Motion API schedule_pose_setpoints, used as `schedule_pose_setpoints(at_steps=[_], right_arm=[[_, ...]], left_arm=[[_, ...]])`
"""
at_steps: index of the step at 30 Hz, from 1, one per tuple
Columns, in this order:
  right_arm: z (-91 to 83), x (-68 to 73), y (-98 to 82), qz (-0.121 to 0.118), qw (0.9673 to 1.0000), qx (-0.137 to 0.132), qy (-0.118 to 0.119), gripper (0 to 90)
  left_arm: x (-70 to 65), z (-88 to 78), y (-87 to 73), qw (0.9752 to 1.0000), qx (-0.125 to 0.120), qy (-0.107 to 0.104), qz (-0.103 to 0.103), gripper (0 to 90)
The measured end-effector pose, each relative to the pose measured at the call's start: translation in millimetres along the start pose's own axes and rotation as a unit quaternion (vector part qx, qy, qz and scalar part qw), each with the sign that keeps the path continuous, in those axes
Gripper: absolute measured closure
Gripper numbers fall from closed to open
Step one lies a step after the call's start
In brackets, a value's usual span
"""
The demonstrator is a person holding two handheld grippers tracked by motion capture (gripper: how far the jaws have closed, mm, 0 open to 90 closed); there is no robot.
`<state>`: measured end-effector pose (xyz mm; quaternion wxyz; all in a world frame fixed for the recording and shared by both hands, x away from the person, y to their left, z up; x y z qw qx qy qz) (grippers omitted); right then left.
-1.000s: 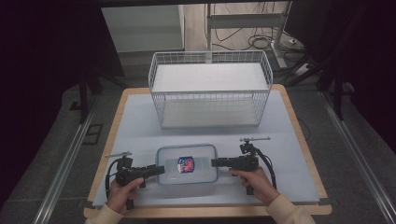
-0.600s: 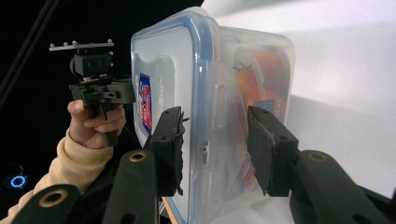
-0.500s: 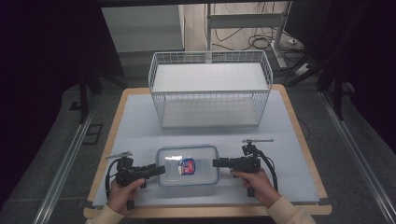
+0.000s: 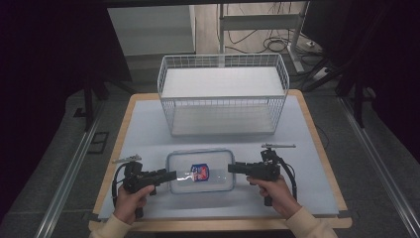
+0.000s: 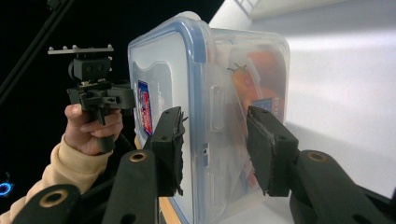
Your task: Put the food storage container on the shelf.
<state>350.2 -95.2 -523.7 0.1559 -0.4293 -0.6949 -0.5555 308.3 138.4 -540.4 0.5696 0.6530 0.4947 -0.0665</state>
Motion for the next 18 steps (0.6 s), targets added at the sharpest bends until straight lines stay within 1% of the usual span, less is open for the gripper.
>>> schedule_pose_setpoints(at_steps=[1,4,5,6,7,8,9,10,11,12,13,14,15,16,17,18], right_arm=[[-0.8,1.2,2.2,-0.001,1.0000,-0.003,0.000,57.8],[-4.8,5.3,13.4,-0.012,0.9998,-0.016,-0.003,57.8],[-4.8,5.3,13.4,-0.012,0.9998,-0.016,-0.003,57.8],[-7.4,7.6,21.4,-0.017,0.9996,-0.023,-0.003,57.8],[-8.8,9.0,23.9,-0.019,0.9996,-0.022,-0.002,57.8],[-10.1,10.8,28.8,-0.025,0.9993,-0.026,-0.003,57.8],[-10.1,10.8,28.8,-0.025,0.9993,-0.026,-0.003,57.8],[-12.7,14.1,35.8,-0.034,0.9990,-0.028,-0.003,57.8],[-14.3,16.0,39.5,-0.035,0.9989,-0.030,-0.004,57.8],[-15.8,17.2,43.2,-0.040,0.9987,-0.032,-0.005,57.8],[-15.8,17.2,43.2,-0.040,0.9987,-0.032,-0.005,57.8],[-19.2,20.2,50.2,-0.046,0.9983,-0.035,-0.006,57.8],[-20.5,21.2,52.9,-0.049,0.9981,-0.037,-0.007,57.8],[-22.7,22.9,56.7,-0.052,0.9979,-0.038,-0.008,57.8],[-22.7,22.9,56.7,-0.052,0.9979,-0.038,-0.008,57.8],[-26.2,25.2,63.0,-0.060,0.9973,-0.041,-0.011,57.7]], left_arm=[[0.0,0.0,0.0,1.0000,0.000,0.000,0.000,48.7],[-5.0,2.0,11.2,1.0000,-0.002,-0.004,0.001,48.9],[-5.0,2.0,11.2,1.0000,-0.002,-0.004,0.001,48.8],[-8.4,2.5,18.5,1.0000,-0.005,-0.005,0.005,48.8],[-10.4,2.5,23.6,0.9999,-0.007,-0.006,0.010,48.8],[-11.9,2.3,27.8,0.9999,-0.009,-0.007,0.012,48.9],[-11.9,2.3,27.8,0.9999,-0.009,-0.007,0.012,48.9],[-15.3,2.4,36.5,0.9997,-0.014,-0.009,0.019,48.9],[-15.3,2.4,36.5,0.9997,-0.014,-0.009,0.019,48.9],[-18.4,2.9,43.6,0.9995,-0.017,-0.011,0.024,49.0],[-18.4,2.9,43.6,0.9995,-0.017,-0.011,0.024,49.0],[-22.0,3.7,50.8,0.9993,-0.018,-0.013,0.030,48.9],[-22.0,3.7,50.8,0.9993,-0.018,-0.013,0.030,49.0],[-25.6,4.6,58.0,0.9990,-0.019,-0.013,0.038,49.0],[-25.6,4.6,58.0,0.9990,-0.019,-0.013,0.038,49.0],[-29.4,5.7,65.2,0.9987,-0.020,-0.015,0.043,49.0]])
Point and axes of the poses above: each handheld gripper's, and its own axes: z roughly forward along the jaws, y roughly out of its top, x roughly to its left, the point moved 10 cm from there along z, roughly forward along the jaws, and after that the axes turned 3 degrees about -x, right-handed, at the moved point
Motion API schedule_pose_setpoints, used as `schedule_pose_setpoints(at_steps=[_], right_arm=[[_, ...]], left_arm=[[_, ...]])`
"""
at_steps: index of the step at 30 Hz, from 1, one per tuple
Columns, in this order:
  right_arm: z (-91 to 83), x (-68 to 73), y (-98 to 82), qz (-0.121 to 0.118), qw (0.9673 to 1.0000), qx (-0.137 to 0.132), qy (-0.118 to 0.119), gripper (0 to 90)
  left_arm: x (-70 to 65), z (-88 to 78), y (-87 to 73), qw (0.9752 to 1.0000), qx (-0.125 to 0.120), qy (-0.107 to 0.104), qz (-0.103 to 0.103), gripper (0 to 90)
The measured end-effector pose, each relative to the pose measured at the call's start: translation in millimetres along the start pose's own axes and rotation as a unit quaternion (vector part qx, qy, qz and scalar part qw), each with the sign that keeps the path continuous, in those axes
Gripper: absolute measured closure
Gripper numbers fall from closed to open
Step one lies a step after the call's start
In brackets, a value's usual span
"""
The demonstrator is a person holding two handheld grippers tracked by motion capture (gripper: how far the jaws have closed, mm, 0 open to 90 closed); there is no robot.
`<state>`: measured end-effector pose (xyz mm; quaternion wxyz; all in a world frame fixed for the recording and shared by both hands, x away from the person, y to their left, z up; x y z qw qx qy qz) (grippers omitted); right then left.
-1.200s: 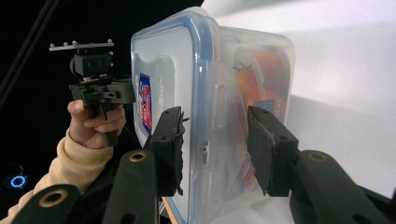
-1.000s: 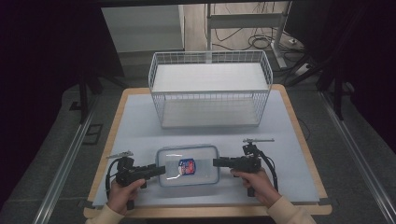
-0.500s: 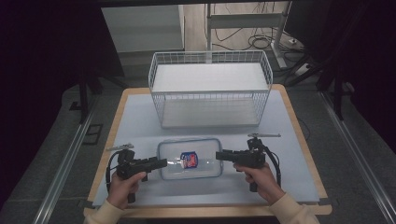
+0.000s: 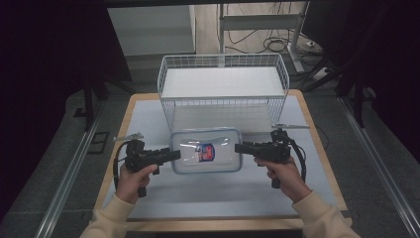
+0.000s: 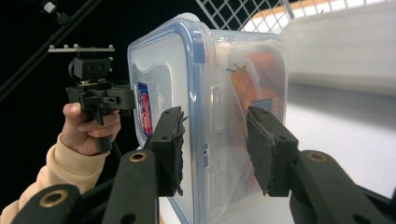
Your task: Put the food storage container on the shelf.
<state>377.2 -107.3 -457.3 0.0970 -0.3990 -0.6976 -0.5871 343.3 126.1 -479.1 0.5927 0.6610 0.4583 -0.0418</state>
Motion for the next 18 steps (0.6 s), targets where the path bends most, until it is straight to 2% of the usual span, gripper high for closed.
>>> schedule_pose_setpoints(at_steps=[1,6,7,10,11,12,18], right_arm=[[0.0,0.0,0.0,0.000,1.0000,0.000,0.000,57.7],[-8.2,3.8,18.5,-0.021,0.9997,-0.003,-0.009,57.2],[-8.2,3.8,18.5,-0.021,0.9997,-0.003,-0.009,57.2],[-13.3,6.1,33.3,-0.031,0.9994,-0.005,-0.015,57.1],[-13.3,6.1,33.3,-0.031,0.9994,-0.005,-0.015,57.1],[-15.5,7.8,39.7,-0.040,0.9990,-0.005,-0.021,56.9],[-21.3,12.7,55.4,-0.049,0.9984,-0.015,-0.023,56.8]], left_arm=[[0.0,0.0,0.0,1.0000,0.000,0.000,0.000,49.0],[-8.5,5.0,22.6,0.9999,-0.003,-0.004,0.015,49.1],[-8.5,5.0,22.6,0.9999,-0.003,-0.004,0.015,49.1],[-13.5,8.7,37.0,0.9997,-0.007,-0.008,0.021,49.1],[-13.5,8.7,37.0,0.9997,-0.007,-0.008,0.021,49.1],[-15.3,9.8,43.4,0.9996,-0.007,-0.010,0.025,49.1],[-22.1,10.7,61.8,0.9991,-0.011,-0.012,0.039,49.1]])
Point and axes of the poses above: each handheld gripper's, and its own axes: z roughly forward along the jaws, y roughly out of its top, x roughly to its left, the point moved 10 cm from there along z, roughly forward along the jaws, and after that the axes turned 3 degrees about -x, right-handed, at the moved point
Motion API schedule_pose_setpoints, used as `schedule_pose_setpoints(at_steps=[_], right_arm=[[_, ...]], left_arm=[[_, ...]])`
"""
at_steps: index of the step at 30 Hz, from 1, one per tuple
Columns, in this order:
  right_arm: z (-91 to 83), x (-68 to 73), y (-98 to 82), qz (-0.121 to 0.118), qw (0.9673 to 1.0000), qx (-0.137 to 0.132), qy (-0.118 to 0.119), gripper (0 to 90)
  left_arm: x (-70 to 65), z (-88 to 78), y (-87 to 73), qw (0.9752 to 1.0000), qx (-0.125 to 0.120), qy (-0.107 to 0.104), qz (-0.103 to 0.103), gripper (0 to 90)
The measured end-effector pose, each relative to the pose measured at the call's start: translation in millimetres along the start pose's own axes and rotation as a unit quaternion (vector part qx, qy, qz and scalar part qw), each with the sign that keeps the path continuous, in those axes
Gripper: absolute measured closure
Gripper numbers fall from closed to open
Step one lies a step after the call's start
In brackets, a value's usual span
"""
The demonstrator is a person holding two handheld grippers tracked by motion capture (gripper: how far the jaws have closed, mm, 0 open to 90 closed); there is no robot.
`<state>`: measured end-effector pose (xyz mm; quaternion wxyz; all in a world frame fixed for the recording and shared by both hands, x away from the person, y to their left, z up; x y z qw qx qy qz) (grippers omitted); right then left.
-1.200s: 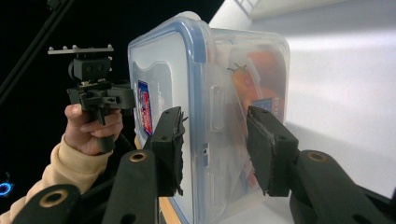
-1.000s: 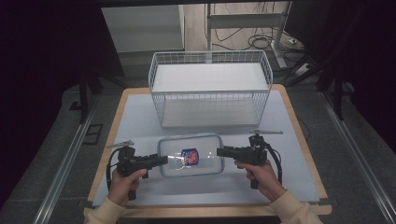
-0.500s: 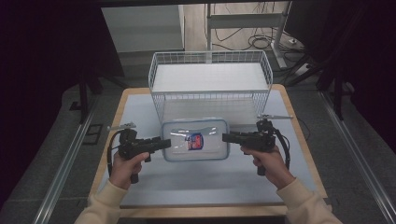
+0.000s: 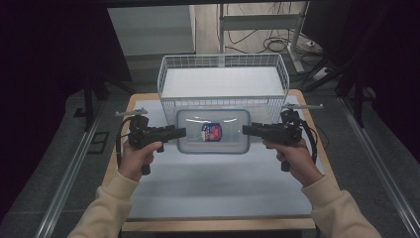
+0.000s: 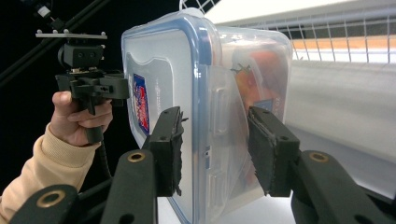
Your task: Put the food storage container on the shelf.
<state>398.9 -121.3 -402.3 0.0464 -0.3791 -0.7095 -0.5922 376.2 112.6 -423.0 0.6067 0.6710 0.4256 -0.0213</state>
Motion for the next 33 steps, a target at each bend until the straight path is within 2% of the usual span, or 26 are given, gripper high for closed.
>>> schedule_pose_setpoints(at_steps=[10,12,16,25,33], right_arm=[[-4.5,-3.5,20.8,-0.001,0.9999,-0.010,0.003,56.7],[-6.5,-2.4,32.6,-0.008,0.9999,-0.015,0.001,56.7],[-7.2,-2.0,46.2,-0.014,0.9998,-0.017,-0.001,56.7],[-6.2,-3.5,67.7,-0.023,0.9997,-0.011,-0.005,56.6],[-5.0,-5.7,77.1,-0.025,0.9996,-0.012,-0.008,56.4]], left_arm=[[-5.5,6.1,28.8,0.9998,0.001,0.003,0.019,49.1],[-7.0,7.4,39.5,0.9998,-0.003,0.000,0.022,49.1],[-7.1,9.1,50.3,0.9997,-0.008,-0.002,0.025,49.1],[-5.0,12.5,68.5,0.9995,-0.012,-0.006,0.027,49.1],[-3.9,14.5,78.4,0.9995,-0.013,-0.005,0.030,49.1]])
Point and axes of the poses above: each handheld gripper's, and its own axes: z roughly forward along the jaws, y roughly out of its top, x roughly to its left, the point moved 10 cm from there along z, roughly forward along the jaws, and after that the axes turned 3 degrees about -x, right-handed, at the moved point
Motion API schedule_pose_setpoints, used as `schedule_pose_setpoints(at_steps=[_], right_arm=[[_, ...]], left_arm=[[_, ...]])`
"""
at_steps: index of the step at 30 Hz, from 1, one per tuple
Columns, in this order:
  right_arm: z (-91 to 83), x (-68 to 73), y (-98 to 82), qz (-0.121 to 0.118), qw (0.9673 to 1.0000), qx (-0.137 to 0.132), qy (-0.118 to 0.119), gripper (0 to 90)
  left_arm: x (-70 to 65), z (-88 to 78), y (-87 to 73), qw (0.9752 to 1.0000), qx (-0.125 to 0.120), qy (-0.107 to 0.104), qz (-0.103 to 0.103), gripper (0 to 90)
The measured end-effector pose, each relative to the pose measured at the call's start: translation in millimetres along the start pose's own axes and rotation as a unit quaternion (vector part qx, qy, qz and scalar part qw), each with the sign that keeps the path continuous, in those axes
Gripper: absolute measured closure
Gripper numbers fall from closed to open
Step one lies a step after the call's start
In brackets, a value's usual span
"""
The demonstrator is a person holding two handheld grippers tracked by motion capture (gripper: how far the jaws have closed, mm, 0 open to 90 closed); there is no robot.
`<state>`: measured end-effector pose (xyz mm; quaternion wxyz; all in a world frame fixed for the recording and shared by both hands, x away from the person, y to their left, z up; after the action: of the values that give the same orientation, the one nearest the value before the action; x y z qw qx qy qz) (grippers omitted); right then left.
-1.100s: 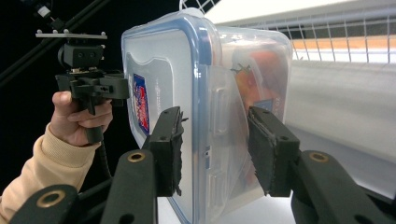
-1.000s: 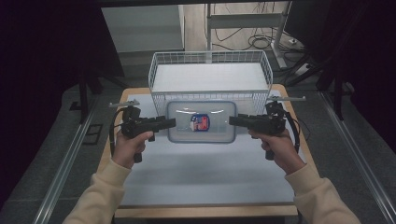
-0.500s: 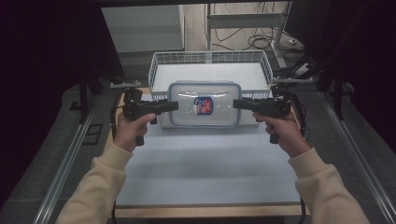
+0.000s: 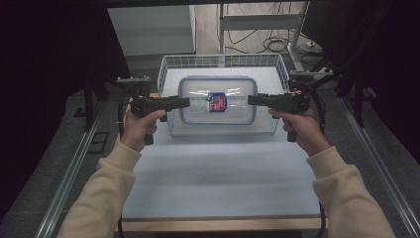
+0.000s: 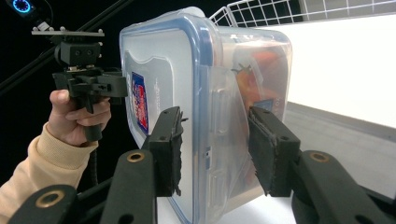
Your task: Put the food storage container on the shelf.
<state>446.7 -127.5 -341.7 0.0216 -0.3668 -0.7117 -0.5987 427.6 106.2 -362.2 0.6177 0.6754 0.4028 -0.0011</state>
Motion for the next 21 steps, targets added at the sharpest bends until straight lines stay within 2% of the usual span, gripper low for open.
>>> schedule_pose_setpoints(at_steps=[12,21], right_arm=[[1.7,-6.8,7.9,-0.003,1.0000,0.001,-0.006,55.8],[4.9,-13.9,20.0,0.004,1.0000,-0.006,-0.007,55.5]], left_arm=[[2.6,5.8,8.4,1.0000,0.002,0.004,0.002,49.1],[6.9,11.2,23.2,0.9999,-0.001,0.009,0.005,49.1]])
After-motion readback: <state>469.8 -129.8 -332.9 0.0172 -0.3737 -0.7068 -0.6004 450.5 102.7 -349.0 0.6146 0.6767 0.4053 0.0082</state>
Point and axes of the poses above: each handheld gripper's, and its own axes: z roughly forward along the jaws, y roughly out of its top, x roughly to its left, the point moved 10 cm from there along z, roughly forward along the jaws, and after that the axes turned 3 degrees about -x, right-handed, at the moved point
